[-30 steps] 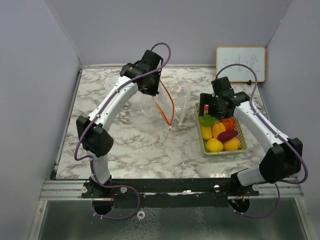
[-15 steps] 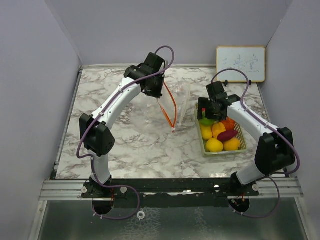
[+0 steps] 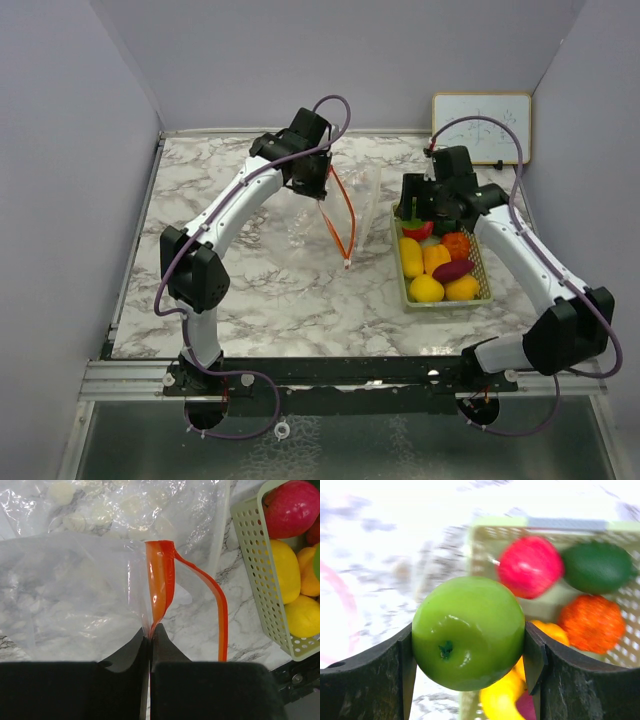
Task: Place the food in the zip-top bag and seal the zipper
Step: Pick up the fake fruit from the bin, then place the fake fruit in the zipper food storage bag, then pick up the fake vegetable from the bin.
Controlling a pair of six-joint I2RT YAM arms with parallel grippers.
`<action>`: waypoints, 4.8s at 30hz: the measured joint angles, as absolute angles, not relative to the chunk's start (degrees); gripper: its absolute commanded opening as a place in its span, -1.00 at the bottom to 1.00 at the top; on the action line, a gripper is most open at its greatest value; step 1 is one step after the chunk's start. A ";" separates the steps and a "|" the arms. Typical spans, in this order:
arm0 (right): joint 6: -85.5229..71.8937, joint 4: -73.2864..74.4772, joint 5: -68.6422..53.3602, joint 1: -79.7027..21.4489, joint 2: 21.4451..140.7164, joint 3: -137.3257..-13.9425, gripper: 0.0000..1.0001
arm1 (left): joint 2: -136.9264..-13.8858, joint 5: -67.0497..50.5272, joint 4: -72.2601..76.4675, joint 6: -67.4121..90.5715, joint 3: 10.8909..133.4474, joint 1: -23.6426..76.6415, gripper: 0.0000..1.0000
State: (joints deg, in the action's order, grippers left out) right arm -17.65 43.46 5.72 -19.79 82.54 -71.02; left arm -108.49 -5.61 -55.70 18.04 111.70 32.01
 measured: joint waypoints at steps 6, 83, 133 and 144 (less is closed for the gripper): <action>-20.01 32.23 -18.17 -19.77 75.20 -71.83 -0.15 | -108.42 -8.36 -54.96 18.59 109.06 32.01 -1.00; -33.17 68.66 8.45 -16.58 77.10 -80.51 0.99 | -99.50 -30.44 -37.30 28.16 95.85 30.33 -1.00; -46.17 58.00 9.98 -5.15 78.24 -58.15 0.03 | -102.39 -31.29 -35.59 25.32 94.15 29.19 -1.00; -43.53 59.20 7.57 -5.13 76.03 -61.23 -0.96 | -102.39 -31.24 -35.62 25.36 93.95 29.19 -1.00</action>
